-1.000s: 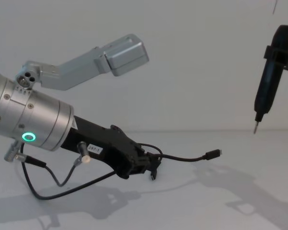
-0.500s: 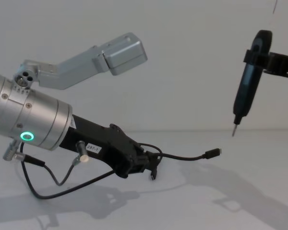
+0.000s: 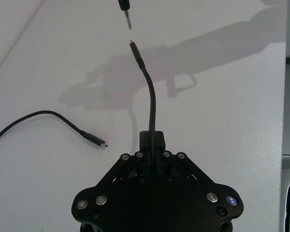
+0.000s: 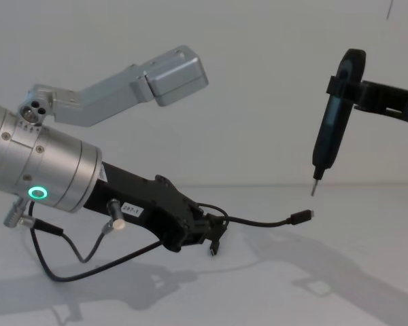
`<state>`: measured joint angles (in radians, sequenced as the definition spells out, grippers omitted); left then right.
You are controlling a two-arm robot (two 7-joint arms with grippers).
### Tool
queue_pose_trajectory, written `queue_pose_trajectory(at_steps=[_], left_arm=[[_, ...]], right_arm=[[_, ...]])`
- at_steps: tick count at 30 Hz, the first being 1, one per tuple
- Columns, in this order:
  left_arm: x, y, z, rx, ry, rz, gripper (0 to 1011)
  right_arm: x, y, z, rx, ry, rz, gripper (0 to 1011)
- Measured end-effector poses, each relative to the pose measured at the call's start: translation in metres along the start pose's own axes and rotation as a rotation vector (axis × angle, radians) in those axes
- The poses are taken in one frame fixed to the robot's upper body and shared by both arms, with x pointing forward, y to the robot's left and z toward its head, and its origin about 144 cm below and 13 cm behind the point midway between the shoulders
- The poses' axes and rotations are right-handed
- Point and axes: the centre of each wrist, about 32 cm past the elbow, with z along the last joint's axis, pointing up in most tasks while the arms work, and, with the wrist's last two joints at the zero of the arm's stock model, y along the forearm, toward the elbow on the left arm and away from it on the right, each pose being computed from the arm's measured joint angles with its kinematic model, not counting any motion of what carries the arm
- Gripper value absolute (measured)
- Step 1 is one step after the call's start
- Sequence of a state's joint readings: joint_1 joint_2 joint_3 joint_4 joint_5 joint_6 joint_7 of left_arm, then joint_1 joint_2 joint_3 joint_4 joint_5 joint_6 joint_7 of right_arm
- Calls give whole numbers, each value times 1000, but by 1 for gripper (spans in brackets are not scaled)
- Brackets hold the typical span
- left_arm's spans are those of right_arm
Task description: Pick up the data cable with the one hand.
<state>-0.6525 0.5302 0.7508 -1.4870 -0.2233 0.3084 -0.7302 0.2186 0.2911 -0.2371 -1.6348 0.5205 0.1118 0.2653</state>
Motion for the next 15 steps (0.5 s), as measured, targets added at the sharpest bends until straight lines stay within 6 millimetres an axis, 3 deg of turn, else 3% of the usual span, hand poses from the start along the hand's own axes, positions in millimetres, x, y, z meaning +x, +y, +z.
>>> queue_pose_trajectory(at_steps=[15], left_arm=[[0,0,0,0,-1,0,42]], right_arm=[[5,6,-7,-18,-21,-4,279]])
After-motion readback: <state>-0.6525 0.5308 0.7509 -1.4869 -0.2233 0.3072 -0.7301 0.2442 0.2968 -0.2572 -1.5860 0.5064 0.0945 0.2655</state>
